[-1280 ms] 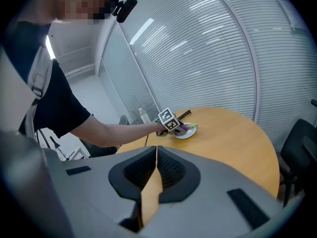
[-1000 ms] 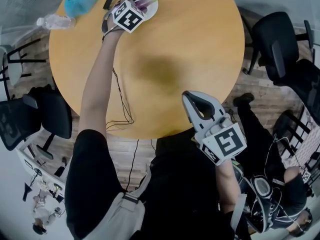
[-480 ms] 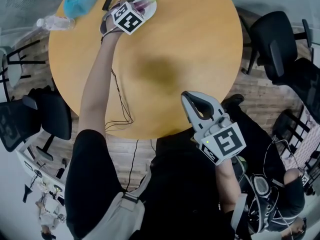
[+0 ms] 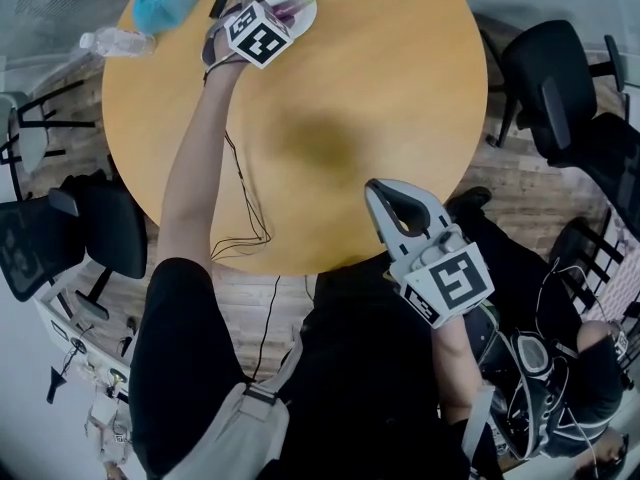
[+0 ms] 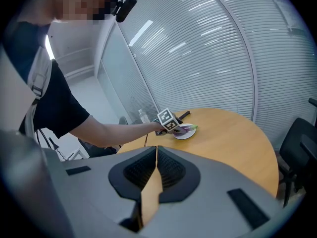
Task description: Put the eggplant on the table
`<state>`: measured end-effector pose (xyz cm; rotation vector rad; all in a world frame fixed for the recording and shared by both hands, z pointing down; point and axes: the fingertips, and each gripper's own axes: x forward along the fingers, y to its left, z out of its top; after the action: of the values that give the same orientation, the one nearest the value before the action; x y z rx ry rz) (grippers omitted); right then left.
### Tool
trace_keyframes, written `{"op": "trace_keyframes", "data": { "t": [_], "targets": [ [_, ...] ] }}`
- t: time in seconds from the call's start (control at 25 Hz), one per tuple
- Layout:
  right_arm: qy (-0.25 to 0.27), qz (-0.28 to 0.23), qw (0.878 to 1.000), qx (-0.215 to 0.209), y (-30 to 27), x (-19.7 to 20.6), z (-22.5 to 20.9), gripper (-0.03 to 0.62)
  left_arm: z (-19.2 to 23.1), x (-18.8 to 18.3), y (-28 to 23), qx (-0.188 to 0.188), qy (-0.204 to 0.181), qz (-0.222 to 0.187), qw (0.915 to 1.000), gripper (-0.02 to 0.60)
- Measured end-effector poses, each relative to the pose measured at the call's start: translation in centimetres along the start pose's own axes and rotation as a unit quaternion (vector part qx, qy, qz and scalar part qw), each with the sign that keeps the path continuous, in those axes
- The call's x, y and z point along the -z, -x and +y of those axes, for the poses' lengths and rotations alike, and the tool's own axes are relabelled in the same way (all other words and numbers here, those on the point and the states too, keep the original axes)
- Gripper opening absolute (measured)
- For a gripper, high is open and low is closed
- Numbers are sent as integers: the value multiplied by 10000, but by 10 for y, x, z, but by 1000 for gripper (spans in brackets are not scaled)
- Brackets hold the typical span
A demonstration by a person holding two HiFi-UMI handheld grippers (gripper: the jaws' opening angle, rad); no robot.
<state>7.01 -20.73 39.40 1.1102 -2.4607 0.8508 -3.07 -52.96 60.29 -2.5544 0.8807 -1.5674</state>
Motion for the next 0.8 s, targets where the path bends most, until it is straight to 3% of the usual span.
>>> {"op": "trace_keyframes", "data": {
  "t": [0.8],
  "targets": [
    [-96,-224,9996,152,30,10,3,18,-6,-10,10,-158,-85,135,9997,273]
  ]
}}
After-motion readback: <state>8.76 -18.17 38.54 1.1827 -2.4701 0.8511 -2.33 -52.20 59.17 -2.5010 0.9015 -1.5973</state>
